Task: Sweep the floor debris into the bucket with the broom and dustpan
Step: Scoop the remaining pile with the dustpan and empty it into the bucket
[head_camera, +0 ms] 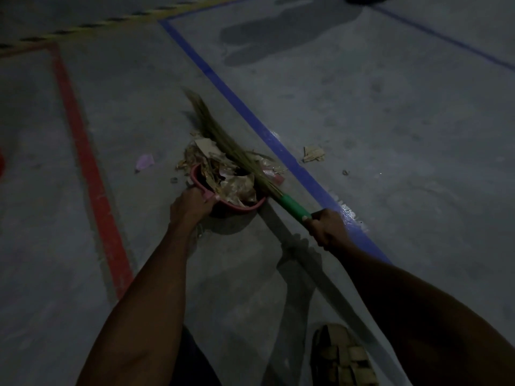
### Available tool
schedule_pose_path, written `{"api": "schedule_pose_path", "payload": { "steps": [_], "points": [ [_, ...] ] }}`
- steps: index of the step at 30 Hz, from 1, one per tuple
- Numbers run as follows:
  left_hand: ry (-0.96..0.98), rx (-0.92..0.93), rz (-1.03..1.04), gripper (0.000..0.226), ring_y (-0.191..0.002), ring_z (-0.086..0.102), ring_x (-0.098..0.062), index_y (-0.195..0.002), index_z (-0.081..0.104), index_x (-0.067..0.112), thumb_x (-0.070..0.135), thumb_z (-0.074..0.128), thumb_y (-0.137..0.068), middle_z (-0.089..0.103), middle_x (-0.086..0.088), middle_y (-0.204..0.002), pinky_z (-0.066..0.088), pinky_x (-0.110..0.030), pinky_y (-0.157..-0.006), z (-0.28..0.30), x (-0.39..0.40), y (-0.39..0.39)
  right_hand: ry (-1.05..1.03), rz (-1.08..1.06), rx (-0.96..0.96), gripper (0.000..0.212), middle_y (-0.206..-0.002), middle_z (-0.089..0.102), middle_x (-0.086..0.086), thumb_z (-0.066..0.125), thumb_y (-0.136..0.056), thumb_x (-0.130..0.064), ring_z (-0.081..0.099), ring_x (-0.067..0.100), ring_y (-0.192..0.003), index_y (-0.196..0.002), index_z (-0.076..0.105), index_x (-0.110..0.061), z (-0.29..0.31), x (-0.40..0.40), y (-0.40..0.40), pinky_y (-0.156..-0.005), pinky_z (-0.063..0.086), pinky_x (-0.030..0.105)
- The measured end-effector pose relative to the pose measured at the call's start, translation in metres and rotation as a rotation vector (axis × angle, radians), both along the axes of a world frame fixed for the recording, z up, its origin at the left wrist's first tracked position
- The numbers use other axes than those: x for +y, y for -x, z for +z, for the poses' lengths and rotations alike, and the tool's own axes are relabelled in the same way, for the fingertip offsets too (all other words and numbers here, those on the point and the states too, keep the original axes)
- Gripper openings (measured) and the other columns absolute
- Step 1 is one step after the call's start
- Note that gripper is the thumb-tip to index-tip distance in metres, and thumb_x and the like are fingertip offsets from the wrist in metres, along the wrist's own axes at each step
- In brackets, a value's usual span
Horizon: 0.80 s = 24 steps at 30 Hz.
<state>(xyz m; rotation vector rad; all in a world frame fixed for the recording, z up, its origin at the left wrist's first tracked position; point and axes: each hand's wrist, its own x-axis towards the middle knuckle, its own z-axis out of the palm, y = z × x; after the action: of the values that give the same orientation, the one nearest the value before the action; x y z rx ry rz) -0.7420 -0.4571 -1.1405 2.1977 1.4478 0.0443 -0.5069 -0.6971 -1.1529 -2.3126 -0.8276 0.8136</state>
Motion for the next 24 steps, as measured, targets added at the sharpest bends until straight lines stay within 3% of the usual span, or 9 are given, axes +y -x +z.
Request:
{"api": "schedule_pose_path", "payload": {
  "steps": [4, 6, 10, 13, 15, 18, 21, 24],
  "points": [
    [0.001, -0.001, 0.033, 0.055, -0.089, 0.064, -0.035, -0.09, 0.063, 0.004, 0.059, 0.058, -0.09, 0.064, -0.019, -0.092, 0.046, -0.038, -0.069, 0.006, 0.003, 0.004, -0.001, 0.035, -0.004, 0.041, -0.059, 0.06, 0.006, 0.056, -0.098, -0.038, 0.055, 0.022, -0.051, -0.069, 0.065, -0.011, 0.007, 0.007, 0.006, -0.057, 0.048, 0.028],
    [-0.006, -0.026, 0.069, 0.06, -0.096, 0.063, -0.037, -0.103, 0.063, 0.004, 0.062, 0.057, -0.088, 0.065, -0.019, -0.104, 0.046, -0.037, -0.074, 0.011, 0.004, 0.008, -0.018, 0.053, -0.016, 0.04, -0.059, 0.06, 0.005, 0.056, -0.099, -0.038, 0.054, 0.021, -0.051, -0.069, 0.064, -0.012, 0.016, 0.015, 0.008, -0.055, 0.048, 0.027],
    [-0.04, -0.054, 0.128, 0.062, -0.102, 0.063, -0.039, -0.109, 0.063, 0.008, 0.066, 0.053, -0.088, 0.065, -0.021, -0.114, 0.051, -0.042, -0.083, 0.035, 0.009, 0.015, -0.044, 0.095, -0.073, 0.041, -0.054, 0.056, 0.006, 0.059, -0.097, -0.037, 0.053, 0.023, -0.048, -0.065, 0.064, -0.011, 0.043, 0.039, 0.006, -0.055, 0.052, 0.037],
    [-0.053, -0.045, 0.205, 0.061, -0.109, 0.06, -0.042, -0.117, 0.06, 0.005, 0.06, 0.053, -0.092, 0.062, -0.024, -0.12, 0.048, -0.042, -0.085, 0.072, 0.014, 0.016, -0.07, 0.149, -0.101, 0.046, -0.054, 0.056, 0.008, 0.052, -0.086, -0.05, 0.057, 0.028, -0.055, -0.064, 0.065, -0.011, 0.078, 0.059, 0.005, -0.058, 0.049, 0.036],
    [-0.065, -0.064, 0.266, 0.059, -0.107, 0.06, -0.041, -0.111, 0.062, 0.0, 0.056, 0.055, -0.093, 0.062, -0.026, -0.117, 0.044, -0.038, -0.079, 0.099, 0.009, 0.018, -0.085, 0.186, -0.123, 0.046, -0.056, 0.057, 0.008, 0.045, -0.079, -0.053, 0.058, 0.028, -0.058, -0.063, 0.063, -0.013, 0.1, 0.068, 0.005, -0.054, 0.04, 0.031],
    [-0.068, -0.108, 0.401, 0.057, -0.102, 0.061, -0.039, -0.103, 0.062, -0.004, 0.053, 0.057, -0.094, 0.064, -0.027, -0.11, 0.038, -0.035, -0.073, 0.149, -0.013, 0.033, -0.117, 0.262, -0.123, 0.043, -0.054, 0.055, 0.004, 0.045, -0.081, -0.054, 0.054, 0.024, -0.053, -0.06, 0.059, -0.02, 0.148, 0.081, 0.01, -0.051, 0.033, 0.027],
    [-0.11, -0.2, 0.498, 0.053, -0.104, 0.061, -0.041, -0.113, 0.062, -0.003, 0.047, 0.059, -0.095, 0.065, -0.027, -0.111, 0.044, -0.04, -0.08, 0.198, -0.042, 0.053, -0.114, 0.33, -0.097, 0.046, -0.055, 0.057, 0.008, 0.046, -0.084, -0.054, 0.055, 0.025, -0.052, -0.059, 0.059, -0.017, 0.195, 0.087, 0.02, -0.052, 0.034, 0.029],
    [-0.128, -0.123, 0.618, 0.056, -0.1, 0.062, -0.041, -0.115, 0.064, 0.006, 0.057, 0.055, -0.093, 0.066, -0.023, -0.108, 0.047, -0.042, -0.081, 0.251, -0.064, 0.079, -0.086, 0.387, -0.077, 0.048, -0.05, 0.048, 0.003, 0.053, -0.089, -0.049, 0.046, 0.022, -0.048, -0.056, 0.053, -0.016, 0.257, 0.085, 0.04, -0.05, 0.027, 0.029]
  ]
}}
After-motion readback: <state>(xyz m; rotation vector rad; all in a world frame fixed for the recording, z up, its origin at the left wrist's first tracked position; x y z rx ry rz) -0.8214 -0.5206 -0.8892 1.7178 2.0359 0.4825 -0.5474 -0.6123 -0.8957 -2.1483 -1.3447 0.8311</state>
